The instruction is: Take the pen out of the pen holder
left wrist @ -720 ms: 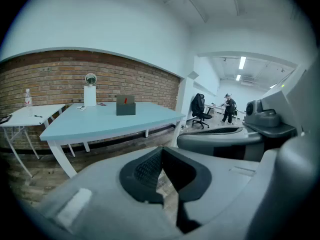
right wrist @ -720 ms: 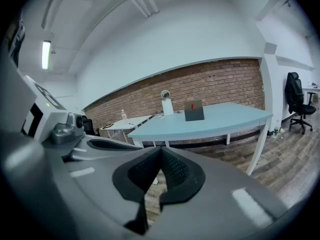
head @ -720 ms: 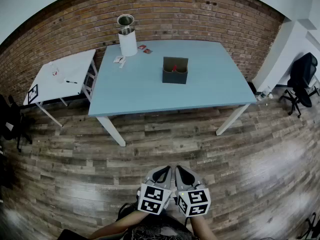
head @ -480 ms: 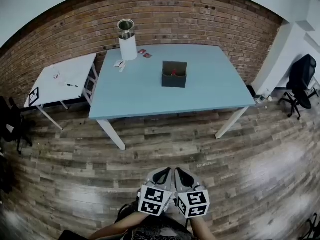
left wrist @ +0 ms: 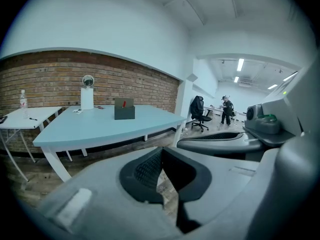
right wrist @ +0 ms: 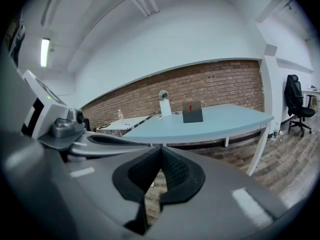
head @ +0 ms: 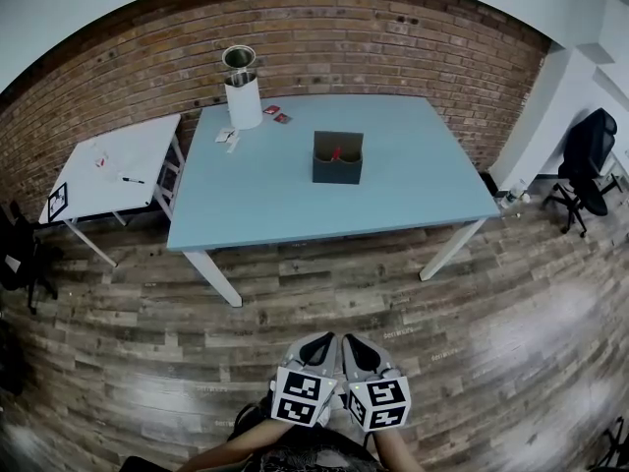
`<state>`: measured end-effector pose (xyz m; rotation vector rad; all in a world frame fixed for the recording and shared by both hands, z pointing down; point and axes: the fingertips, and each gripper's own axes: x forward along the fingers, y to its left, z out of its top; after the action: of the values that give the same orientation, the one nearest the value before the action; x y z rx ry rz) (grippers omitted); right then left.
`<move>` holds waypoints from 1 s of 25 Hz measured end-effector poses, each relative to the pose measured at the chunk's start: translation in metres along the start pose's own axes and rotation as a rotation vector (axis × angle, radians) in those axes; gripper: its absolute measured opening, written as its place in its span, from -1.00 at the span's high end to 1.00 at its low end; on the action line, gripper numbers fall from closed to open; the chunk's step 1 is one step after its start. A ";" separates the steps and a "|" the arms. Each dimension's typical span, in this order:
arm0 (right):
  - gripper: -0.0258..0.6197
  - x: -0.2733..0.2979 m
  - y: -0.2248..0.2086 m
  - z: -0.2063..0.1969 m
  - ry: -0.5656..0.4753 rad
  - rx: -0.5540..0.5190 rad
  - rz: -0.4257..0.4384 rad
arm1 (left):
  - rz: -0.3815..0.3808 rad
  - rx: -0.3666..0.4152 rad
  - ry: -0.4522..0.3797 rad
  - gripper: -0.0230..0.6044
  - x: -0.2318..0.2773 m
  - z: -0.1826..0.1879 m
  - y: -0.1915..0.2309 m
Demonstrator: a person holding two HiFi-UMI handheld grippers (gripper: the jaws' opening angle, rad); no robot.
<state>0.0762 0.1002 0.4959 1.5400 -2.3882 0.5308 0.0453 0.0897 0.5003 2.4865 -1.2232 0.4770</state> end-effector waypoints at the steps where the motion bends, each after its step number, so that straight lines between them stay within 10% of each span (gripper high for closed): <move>1: 0.91 0.005 -0.001 0.002 0.002 -0.003 -0.001 | -0.002 -0.001 -0.002 0.92 0.004 0.003 0.004; 25: 0.91 0.131 -0.035 0.054 0.034 -0.036 -0.011 | -0.018 -0.024 -0.010 0.92 0.094 0.056 0.101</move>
<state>0.0540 -0.0438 0.5049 1.5164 -2.3497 0.5053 0.0269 -0.0580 0.5054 2.4812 -1.2018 0.4429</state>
